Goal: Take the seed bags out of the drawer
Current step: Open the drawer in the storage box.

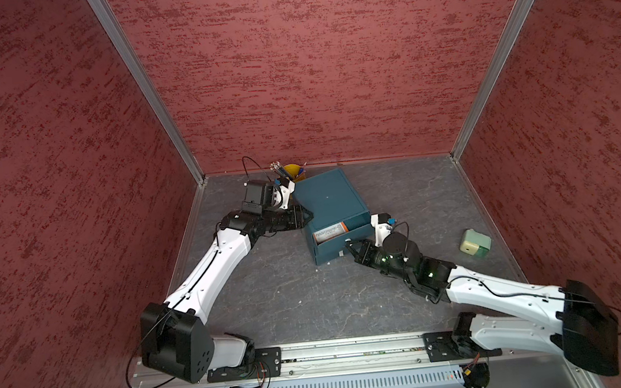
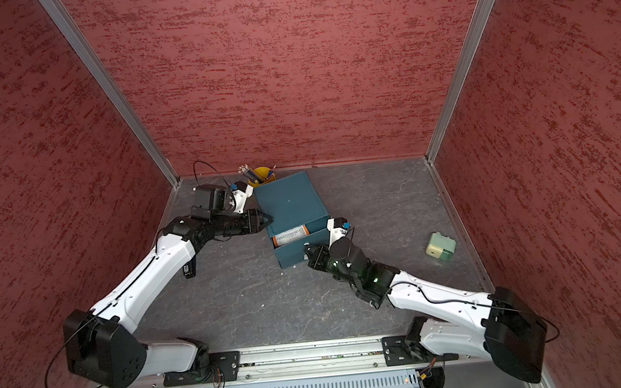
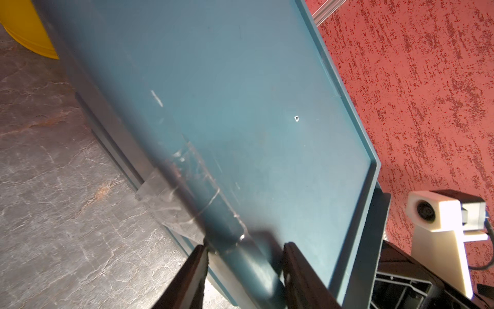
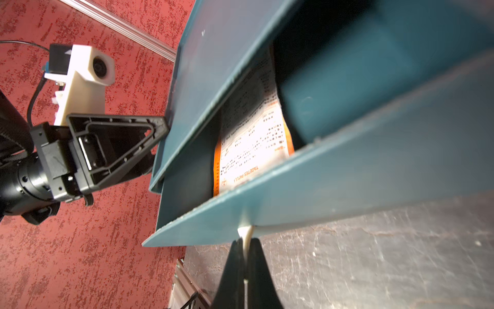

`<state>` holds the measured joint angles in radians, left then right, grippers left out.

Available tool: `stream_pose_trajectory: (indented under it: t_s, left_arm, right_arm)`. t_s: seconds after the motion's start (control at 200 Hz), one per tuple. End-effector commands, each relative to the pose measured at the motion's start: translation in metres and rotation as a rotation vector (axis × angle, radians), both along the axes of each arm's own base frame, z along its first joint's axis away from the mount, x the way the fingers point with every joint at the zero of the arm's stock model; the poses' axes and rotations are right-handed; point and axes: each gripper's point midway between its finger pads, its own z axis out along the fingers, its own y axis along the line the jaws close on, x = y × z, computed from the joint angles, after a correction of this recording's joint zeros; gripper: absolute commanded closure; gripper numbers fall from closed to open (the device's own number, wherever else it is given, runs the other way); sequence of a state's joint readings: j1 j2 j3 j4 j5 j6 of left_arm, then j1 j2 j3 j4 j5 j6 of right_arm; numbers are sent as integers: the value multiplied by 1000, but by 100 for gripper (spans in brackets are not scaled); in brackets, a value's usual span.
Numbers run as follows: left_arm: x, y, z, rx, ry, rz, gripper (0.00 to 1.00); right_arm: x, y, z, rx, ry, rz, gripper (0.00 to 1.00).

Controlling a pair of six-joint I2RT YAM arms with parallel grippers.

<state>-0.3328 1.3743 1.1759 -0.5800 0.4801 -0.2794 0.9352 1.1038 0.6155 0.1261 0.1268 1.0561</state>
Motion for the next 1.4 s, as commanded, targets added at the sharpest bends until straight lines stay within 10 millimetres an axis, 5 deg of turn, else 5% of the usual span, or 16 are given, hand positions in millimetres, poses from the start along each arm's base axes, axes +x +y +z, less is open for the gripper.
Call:
stream_pose_trajectory:
  t_s: [0.0,0.736,1.393]
  left_arm:
    - [-1,12,-23,66,34,26,50]
    - [-3,16,-21,89,20,36,50]
    - [-4,17,-23,93,23,35,50]
  right_arm:
    - [-10,-6,-6,-17,19,-36,100]
    - [-62,-9,-14,-73,58,-25,100]
    - [-82,-18,-21,-122,76,-62,100]
